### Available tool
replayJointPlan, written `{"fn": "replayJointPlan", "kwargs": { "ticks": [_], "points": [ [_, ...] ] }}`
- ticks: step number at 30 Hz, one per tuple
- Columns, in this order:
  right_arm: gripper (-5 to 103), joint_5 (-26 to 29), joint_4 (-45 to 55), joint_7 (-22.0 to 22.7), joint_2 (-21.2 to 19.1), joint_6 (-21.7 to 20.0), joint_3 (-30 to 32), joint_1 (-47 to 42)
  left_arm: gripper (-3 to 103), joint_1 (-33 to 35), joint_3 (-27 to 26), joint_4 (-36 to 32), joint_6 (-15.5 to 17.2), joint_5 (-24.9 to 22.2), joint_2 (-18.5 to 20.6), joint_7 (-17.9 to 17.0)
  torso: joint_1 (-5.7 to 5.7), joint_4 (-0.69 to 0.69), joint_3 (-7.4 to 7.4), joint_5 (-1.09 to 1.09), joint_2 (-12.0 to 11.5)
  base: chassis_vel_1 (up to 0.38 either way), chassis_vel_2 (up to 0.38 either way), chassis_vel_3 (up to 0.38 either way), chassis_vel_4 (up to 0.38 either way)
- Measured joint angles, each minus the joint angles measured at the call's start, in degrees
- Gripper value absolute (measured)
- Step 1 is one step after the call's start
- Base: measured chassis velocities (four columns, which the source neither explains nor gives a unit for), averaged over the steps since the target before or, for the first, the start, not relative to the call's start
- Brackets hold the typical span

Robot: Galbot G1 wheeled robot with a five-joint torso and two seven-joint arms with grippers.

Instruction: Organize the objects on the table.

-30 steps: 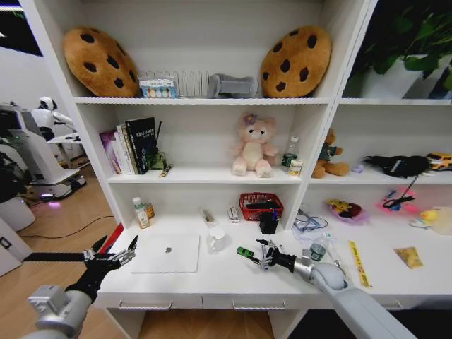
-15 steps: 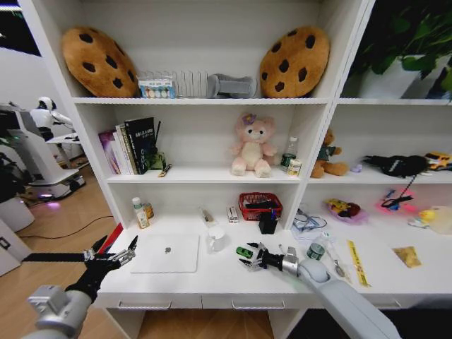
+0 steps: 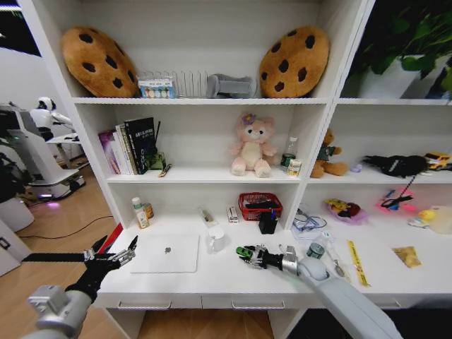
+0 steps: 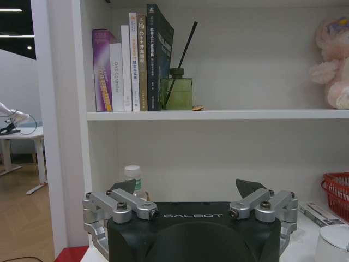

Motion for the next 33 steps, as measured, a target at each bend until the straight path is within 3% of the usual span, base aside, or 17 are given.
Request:
{"fn": "replayJointPlan", "kwargs": {
  "ticks": [2, 4, 5, 6, 15, 28, 33],
  "points": [
    [49, 0.0, -0.2, -0.7, -0.3, -0.5, -0.1, 0.3, 100, 0.0, 0.0, 0.0, 0.0, 0.0, 0.0, 0.0, 0.00, -0.01, 0.00, 0.00, 0.0, 0.000, 0.000, 0.000, 0.000],
    [49, 0.0, -0.3, -1.0, -0.4, -0.6, 0.0, 0.3, 100, 0.0, 0.0, 0.0, 0.0, 0.0, 0.0, 0.0, 0.00, 0.00, 0.00, -0.01, 0.0, 0.000, 0.000, 0.000, 0.000],
    [38, -0.1, -0.4, -1.5, -0.5, -0.8, 0.1, 0.3, 100, 0.0, 0.0, 0.0, 0.0, 0.0, 0.0, 0.0, 0.00, -0.01, 0.00, 0.00, 0.0, 0.000, 0.000, 0.000, 0.000],
    [36, -0.1, -0.5, -1.9, -0.6, -0.9, 0.2, 0.2, 100, 0.0, 0.0, 0.0, 0.0, 0.0, 0.0, 0.0, 0.00, 0.00, 0.00, 0.00, 0.0, 0.000, 0.000, 0.000, 0.000],
    [35, -0.3, -1.0, -3.2, -0.6, -0.9, 1.1, -0.2, 100, 0.0, 0.0, 0.0, 0.0, 0.0, 0.0, 0.0, 0.00, 0.01, -0.01, 0.00, 0.0, 0.000, 0.000, 0.000, 0.000],
    [35, 1.6, 0.7, -1.5, -0.8, -1.0, 2.9, -0.3, 100, 0.0, 0.0, 0.0, 0.0, 0.0, 0.0, 0.0, 0.00, 0.00, 0.00, 0.01, 0.0, 0.000, 0.000, 0.000, 0.000],
    [35, 4.5, 6.3, -0.6, -3.0, -1.2, 8.2, -2.4, 100, 0.0, 0.0, 0.0, 0.0, 0.0, 0.0, 0.0, 0.00, 0.00, 0.00, 0.01, 0.0, 0.000, 0.000, 0.000, 0.000]
  ]
}}
